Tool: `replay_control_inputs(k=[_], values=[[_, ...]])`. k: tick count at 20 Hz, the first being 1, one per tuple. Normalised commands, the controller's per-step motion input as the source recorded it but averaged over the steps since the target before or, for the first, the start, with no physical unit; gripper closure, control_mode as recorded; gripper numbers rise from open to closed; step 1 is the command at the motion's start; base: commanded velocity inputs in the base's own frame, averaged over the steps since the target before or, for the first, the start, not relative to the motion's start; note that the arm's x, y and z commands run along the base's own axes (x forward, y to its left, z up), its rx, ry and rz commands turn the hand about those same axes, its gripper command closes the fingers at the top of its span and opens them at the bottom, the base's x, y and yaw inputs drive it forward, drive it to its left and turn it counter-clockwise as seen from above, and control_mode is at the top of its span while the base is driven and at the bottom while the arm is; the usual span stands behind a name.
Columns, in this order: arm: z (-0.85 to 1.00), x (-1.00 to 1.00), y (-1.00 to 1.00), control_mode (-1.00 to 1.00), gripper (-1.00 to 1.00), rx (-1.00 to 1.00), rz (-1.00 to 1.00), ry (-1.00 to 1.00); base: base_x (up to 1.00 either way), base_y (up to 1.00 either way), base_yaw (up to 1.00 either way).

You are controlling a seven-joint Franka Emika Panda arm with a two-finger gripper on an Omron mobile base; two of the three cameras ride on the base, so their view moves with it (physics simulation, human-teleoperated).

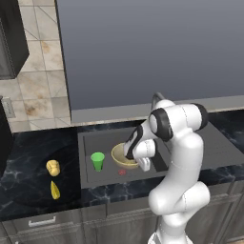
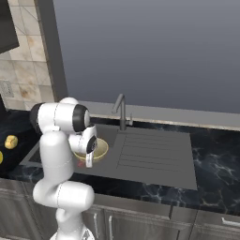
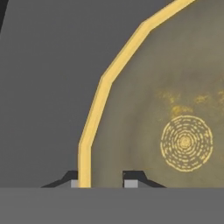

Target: Remove the lemon wedge and potato from the sink. Then move the bowl and cup from the counter to the sink for washing.

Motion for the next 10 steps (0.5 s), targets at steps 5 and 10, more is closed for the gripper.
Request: replay_control_inputs(k=[5, 10], values=[[-0.1, 0.03, 0.01, -1.0, 1.0, 0.0, -0.02, 0.0, 0.0, 0.0, 0.0], [-0.04, 0.0, 0.0, -1.0, 1.0, 0.0, 0.0, 0.0, 0.0, 0.0, 0.0]])
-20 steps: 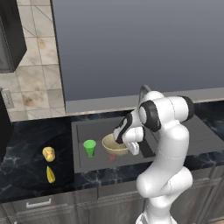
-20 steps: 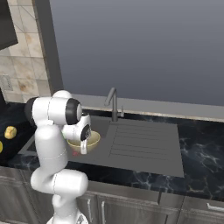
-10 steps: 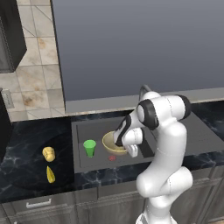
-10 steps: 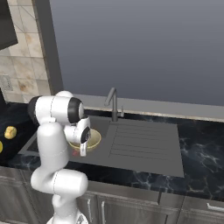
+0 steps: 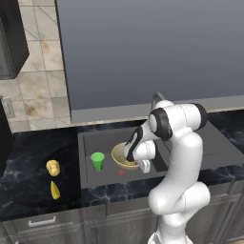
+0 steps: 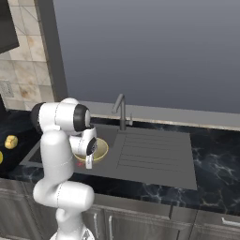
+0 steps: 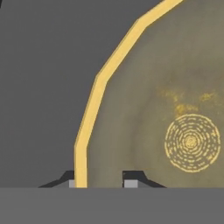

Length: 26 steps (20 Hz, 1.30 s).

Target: Remove the lemon wedge and potato from the sink. Then move the bowl and cup from the counter to the sink for washing.

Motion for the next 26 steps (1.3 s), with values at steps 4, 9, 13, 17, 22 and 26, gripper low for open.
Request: replay_control_inputs(k=[4, 9, 13, 17, 22, 26], values=[[-0.03, 0.0, 0.0, -1.0, 1.0, 0.0, 0.0, 0.0, 0.0, 0.0, 0.0], [0.0, 0.0, 0.01, -1.0, 1.0, 0.0, 0.0, 0.0, 0.0, 0.0, 0.0], [-0.01, 0.0, 0.05, -1.0, -1.0, 0.0, 0.0, 0.0, 0.0, 0.0, 0.0], [0.0, -0.03, 0.0, -1.0, -1.0, 0.0, 0.0, 0.0, 0.0, 0.0, 0.0], [0.07, -0.12, 0.0, -1.0, -1.0, 0.0, -0.01, 0.0, 0.0, 0.0, 0.0], [0.14, -0.13, 0.0, -1.0, -1.0, 0.0, -0.04, 0.0, 0.0, 0.0, 0.0]])
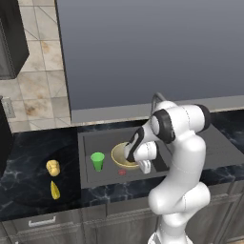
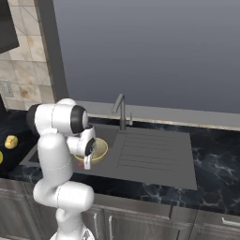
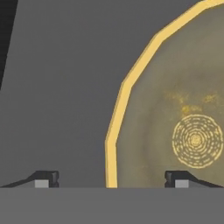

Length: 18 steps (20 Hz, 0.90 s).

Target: Remove the lemon wedge and potato from the sink. Then move the bowl and cup from the counter to the sink for washing.

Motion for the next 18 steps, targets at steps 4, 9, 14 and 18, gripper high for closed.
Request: replay_control_inputs(k=[4, 9, 14, 18], values=[[0.21, -0.1, 0.0, -1.0, -1.0, 0.0, -0.03, 0.0, 0.0, 0.0, 0.0], [0.29, -0.1, 0.0, -1.0, -1.0, 0.0, -0.02, 0.0, 0.0, 0.0, 0.0], [0.31, -0.15, 0.0, -1.0, -1.0, 0.0, -0.06, 0.0, 0.0, 0.0, 0.0], [0.33, -0.2, -0.02, -1.0, -1.0, 0.0, -0.08, 0.03, 0.0, 0.0, 0.0]])
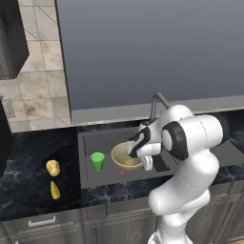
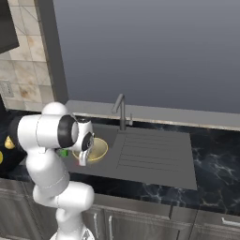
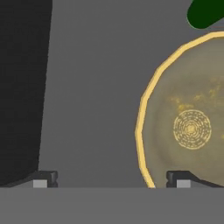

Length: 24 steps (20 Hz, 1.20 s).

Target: Remove the lemon wedge and potato from the sink. Then move the bowl and cup from the counter to the sink for washing.

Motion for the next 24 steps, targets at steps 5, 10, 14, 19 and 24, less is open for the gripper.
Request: replay_control_inputs(k=[5, 10, 14, 19, 24], values=[[0.35, -0.19, -0.03, -1.0, -1.0, 0.0, -0.14, 0.09, 0.0, 0.0, 0.0], [0.39, -0.17, -0.02, -1.0, -1.0, 0.0, -0.12, 0.04, 0.0, 0.0, 0.0], [0.38, -0.18, 0.0, -1.0, -1.0, 0.0, -0.11, 0.05, 0.0, 0.0, 0.0], [0.35, -0.26, 0.0, -1.0, -1.0, 0.0, -0.13, 0.03, 0.0, 0.0, 0.0], [0.33, -0.29, 0.0, -1.0, -1.0, 0.0, -0.16, 0.0, 0.0, 0.0, 0.0]])
